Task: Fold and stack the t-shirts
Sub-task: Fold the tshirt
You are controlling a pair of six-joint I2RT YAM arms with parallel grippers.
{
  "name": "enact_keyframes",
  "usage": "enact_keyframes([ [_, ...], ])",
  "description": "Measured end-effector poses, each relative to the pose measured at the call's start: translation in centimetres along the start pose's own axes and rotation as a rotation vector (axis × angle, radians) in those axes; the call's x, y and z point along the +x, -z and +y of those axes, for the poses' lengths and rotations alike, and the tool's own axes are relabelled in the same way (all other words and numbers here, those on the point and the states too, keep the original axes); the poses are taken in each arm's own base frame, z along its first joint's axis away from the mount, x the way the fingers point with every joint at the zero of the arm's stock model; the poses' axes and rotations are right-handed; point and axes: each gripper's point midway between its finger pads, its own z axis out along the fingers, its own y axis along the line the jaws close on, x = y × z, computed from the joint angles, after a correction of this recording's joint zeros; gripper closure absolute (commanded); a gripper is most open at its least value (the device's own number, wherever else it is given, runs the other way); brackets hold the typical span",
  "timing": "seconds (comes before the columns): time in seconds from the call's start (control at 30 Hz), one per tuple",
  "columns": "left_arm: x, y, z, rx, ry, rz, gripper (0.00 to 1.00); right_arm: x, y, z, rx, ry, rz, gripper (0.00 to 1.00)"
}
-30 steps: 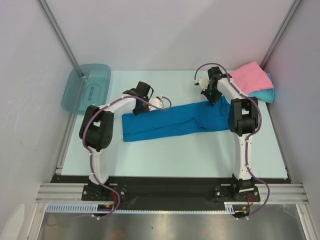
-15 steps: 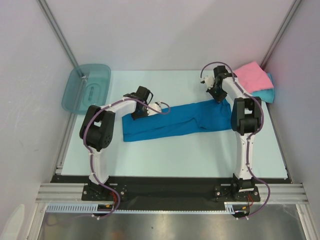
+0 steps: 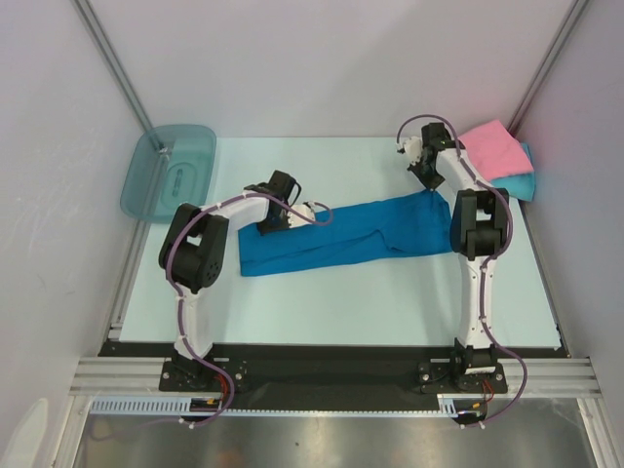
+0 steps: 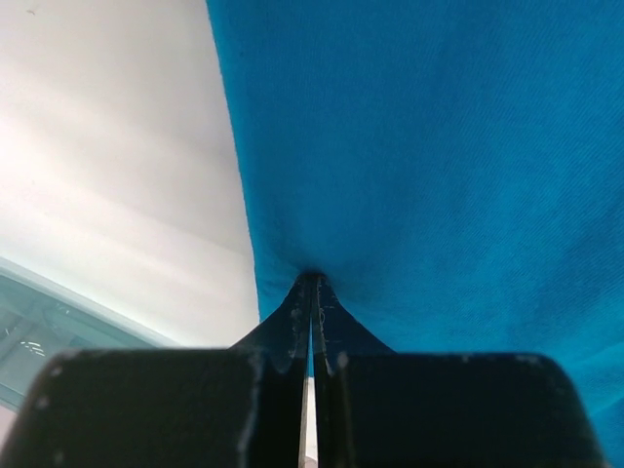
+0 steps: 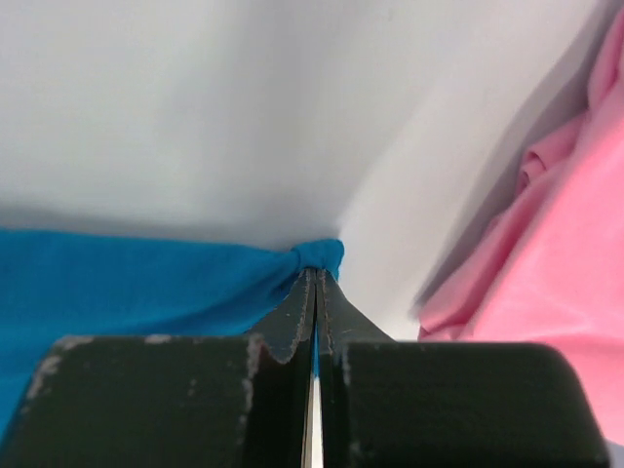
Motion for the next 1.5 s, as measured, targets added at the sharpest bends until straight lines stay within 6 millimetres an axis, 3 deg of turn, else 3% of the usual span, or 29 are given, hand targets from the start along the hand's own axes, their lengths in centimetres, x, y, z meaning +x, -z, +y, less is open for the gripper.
enact_keyframes([
  [0.17, 0.0, 0.0, 0.0, -0.001, 0.0, 0.003, 1.0, 0.3, -1.4, 0.2, -0.001, 0.01, 0.014, 1.0],
  [0.93, 1.2, -0.3, 0.5, -0.059, -0.015, 0.079, 1.0, 1.0, -2.1, -2.3, 0.08, 0.028, 0.002, 1.0],
  [1.07, 1.5, -0.3, 0.6, -0.067, -0.017, 0.097, 1.0, 1.0, -2.1, -2.4, 0.081, 0.036, 0.001, 0.94],
  [1.37, 1.9, -0.4, 0.7, -0.076, -0.022, 0.123, 1.0, 1.1, -2.0, -2.7, 0.085, 0.05, 0.003, 0.93],
  [1.5, 2.0, -0.4, 0.8, -0.079, -0.027, 0.127, 1.0, 1.1, -1.9, -2.7, 0.086, 0.05, 0.003, 0.83],
])
